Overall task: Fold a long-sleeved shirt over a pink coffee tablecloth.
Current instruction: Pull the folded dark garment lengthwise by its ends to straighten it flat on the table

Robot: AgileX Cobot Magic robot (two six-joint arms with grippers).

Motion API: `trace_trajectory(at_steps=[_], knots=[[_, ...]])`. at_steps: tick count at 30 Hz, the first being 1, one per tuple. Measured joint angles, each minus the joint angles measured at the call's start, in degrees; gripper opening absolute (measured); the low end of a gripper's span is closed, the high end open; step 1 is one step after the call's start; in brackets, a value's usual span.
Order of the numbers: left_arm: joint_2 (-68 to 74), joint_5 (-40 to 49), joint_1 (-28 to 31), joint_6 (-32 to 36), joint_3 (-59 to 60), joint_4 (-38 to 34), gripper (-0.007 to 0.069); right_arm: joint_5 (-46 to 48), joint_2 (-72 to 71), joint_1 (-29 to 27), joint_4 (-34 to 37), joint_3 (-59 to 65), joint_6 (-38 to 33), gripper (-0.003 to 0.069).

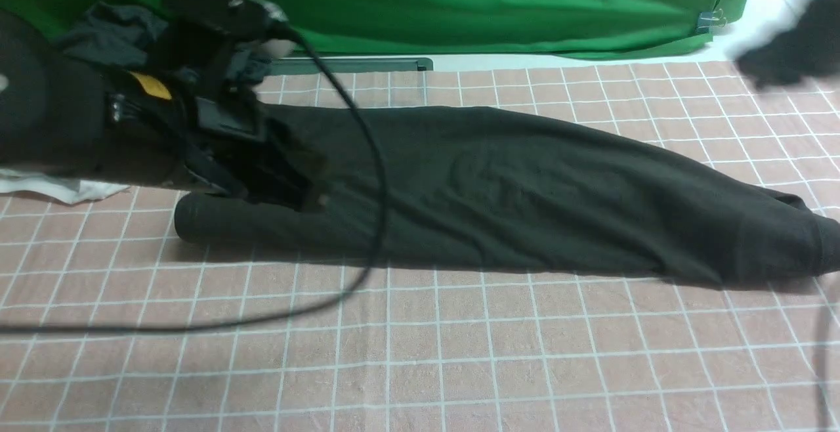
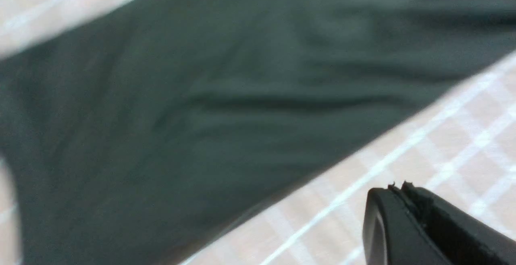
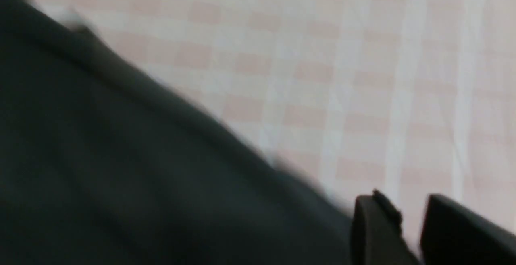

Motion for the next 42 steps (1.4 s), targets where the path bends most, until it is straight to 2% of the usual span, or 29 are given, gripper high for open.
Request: trace_trajectory(at_steps=[3,4,6,7,11,16,18,21,25,26,27,29,32,39,42], knots=[[-2.97,0.00,-3.29,0.35,0.00,-0.41,0.0015,0.89,-0.99,-2.55,-0.10,5.25,1.95,0.0292],[-4.28,0.00,-4.69,0.35,0.05,-0.46,0.0015,0.37,-0.78,-3.02,0.12,8.10,2.07,0.0367],[-5.22,0.00,-5.32,0.35,0.10,-0.53,0.0015,-1.08,-0.27,-3.02,0.38,9.78,2.07,0.0404],[-6.20,0.00,-5.66,0.37,0.22,-0.53,0.0015,-3.12,0.88,-2.95,1.06,11.31,2.07,0.0444],[-6.94,0.00,-5.74,0.56,0.28,-0.43,0.0015,-7.05,5.30,-2.95,2.94,11.49,1.93,0.0472],[-6.94,0.06,-5.74,0.56,0.28,-0.36,0.0015,-7.04,9.00,-2.95,3.96,11.12,0.77,0.0473],[-6.94,0.06,-5.74,0.56,0.28,-0.36,0.0015,-6.99,9.20,-2.95,4.23,11.05,0.57,0.0455],[-6.94,0.26,-5.74,0.56,0.28,-0.36,0.0015,-6.99,9.20,-2.95,4.23,10.93,-0.06,0.0388],[-7.10,0.73,-5.74,0.56,0.28,-0.36,0.0015,-6.11,9.12,-2.95,4.26,10.83,-2.94,0.0141],[-7.10,0.73,-5.74,0.56,0.28,-0.36,0.0015,-6.11,9.06,-2.95,4.26,10.83,-3.04,0.0141],[-7.22,0.80,-5.74,0.56,0.28,-0.36,0.0015,-5.51,8.55,-2.95,4.26,10.83,-3.86,0.0078],[-7.28,1.06,-5.74,0.56,0.28,-0.36,0.0015,-5.28,7.17,-2.95,4.26,10.83,-4.14,0.0038],[-7.28,1.11,-5.74,0.56,0.33,-0.36,0.0015,-5.53,4.10,-2.95,4.07,10.83,-4.49,0.0025],[-7.28,1.11,-5.74,0.56,0.33,-0.36,0.0015,-13.00,0.11,-2.95,3.88,10.70,-6.76,0.0022],[-7.28,1.11,-5.74,0.56,0.33,-0.36,0.0015,-11.42,0.58,-2.95,4.23,10.70,-6.40,0.0038]])
